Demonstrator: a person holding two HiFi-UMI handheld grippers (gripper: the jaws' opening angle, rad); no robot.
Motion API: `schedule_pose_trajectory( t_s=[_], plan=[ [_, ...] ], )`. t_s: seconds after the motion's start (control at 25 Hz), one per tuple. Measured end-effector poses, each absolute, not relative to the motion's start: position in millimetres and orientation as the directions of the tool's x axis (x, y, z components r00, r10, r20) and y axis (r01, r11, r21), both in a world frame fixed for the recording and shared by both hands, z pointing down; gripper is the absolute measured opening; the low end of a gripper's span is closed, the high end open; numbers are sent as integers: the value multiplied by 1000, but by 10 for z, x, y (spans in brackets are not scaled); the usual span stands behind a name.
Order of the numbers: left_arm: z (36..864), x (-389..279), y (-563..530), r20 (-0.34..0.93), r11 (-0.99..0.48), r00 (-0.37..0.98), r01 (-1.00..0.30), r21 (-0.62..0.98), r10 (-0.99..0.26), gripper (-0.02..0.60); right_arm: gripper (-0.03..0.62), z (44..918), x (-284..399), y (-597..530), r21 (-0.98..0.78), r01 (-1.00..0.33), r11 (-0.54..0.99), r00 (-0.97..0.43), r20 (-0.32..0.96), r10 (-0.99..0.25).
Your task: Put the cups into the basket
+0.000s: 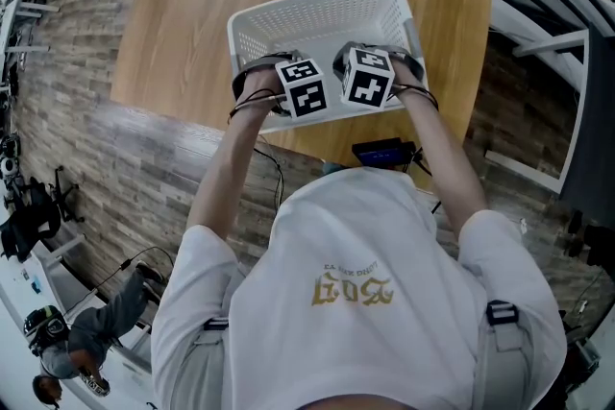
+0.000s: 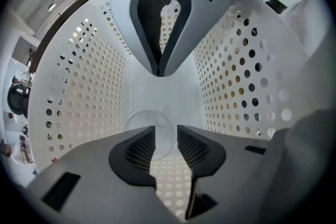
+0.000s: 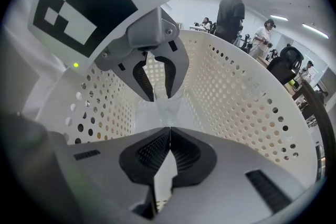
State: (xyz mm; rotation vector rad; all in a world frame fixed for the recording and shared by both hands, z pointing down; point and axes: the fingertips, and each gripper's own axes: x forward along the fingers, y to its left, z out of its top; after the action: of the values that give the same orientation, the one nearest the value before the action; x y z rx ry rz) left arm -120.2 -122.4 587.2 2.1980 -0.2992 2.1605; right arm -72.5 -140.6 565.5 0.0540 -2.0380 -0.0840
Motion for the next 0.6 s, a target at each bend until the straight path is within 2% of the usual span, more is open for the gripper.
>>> schedule_pose_trajectory(
  t_s=[0.6],
  plan=[
    [5728,-1225,-1259,989,-974,12,-177,-143,-147,114,11,5508,-747,-1443,116,-13,993,-476,873,-108]
  ],
)
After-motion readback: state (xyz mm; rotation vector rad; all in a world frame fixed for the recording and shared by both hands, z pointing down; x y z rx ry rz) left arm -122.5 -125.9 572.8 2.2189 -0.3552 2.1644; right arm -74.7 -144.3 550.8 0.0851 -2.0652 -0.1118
